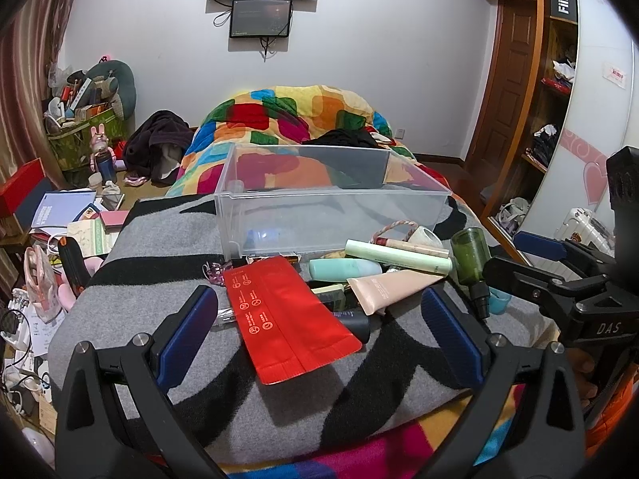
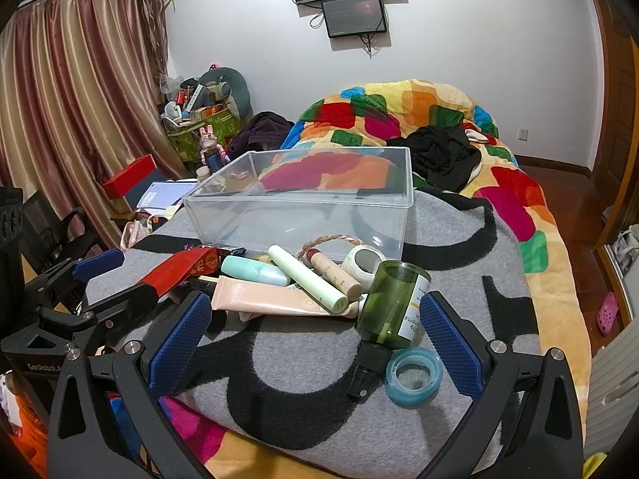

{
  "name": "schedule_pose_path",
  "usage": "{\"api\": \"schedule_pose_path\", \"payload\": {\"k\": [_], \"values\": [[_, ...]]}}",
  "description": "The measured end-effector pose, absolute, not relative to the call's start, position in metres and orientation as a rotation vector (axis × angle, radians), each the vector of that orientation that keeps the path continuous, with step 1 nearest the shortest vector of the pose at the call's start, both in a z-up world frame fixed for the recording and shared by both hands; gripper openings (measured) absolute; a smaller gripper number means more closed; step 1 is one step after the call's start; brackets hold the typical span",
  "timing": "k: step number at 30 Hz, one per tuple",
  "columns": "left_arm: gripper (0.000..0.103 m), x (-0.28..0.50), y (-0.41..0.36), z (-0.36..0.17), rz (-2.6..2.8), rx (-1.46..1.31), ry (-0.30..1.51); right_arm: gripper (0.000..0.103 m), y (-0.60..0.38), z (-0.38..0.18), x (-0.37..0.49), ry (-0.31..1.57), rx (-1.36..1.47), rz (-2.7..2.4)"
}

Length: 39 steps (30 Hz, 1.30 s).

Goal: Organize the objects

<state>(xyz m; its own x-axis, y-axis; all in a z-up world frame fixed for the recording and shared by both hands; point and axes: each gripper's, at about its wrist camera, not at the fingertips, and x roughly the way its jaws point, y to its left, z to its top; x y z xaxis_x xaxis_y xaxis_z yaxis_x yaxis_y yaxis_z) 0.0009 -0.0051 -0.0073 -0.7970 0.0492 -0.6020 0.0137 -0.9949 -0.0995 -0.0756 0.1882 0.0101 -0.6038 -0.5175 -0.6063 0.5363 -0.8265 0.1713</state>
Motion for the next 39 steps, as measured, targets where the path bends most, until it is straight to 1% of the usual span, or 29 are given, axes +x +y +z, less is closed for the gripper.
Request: {"api": "schedule_pose_path", "payload": {"k": [22, 34, 36, 39], "values": [[0.103, -0.003, -0.008, -0.009, 2.944, -1.034, -0.165, 0.103, 0.191, 0.005, -0.081, 0.009, 0.918, -2.373], [0.103, -0.026, -0.027, -0.011, 2.921, -1.133, -0.222, 0.103, 0.208, 0.002, -0.104, -0.035, 0.947, -2.426], [0.103, -0.033, -0.031, -0.013, 2.917, -1.163, -0.233, 0.101, 0.212, 0.0, -0.112, -0.057, 0.961, -2.431], [0.103, -0.044, -0.037, -0.02, 2.9, -1.218, -0.26, 0.094, 0.217, -0.006, -0.125, -0.095, 0.997, -2.423]]}}
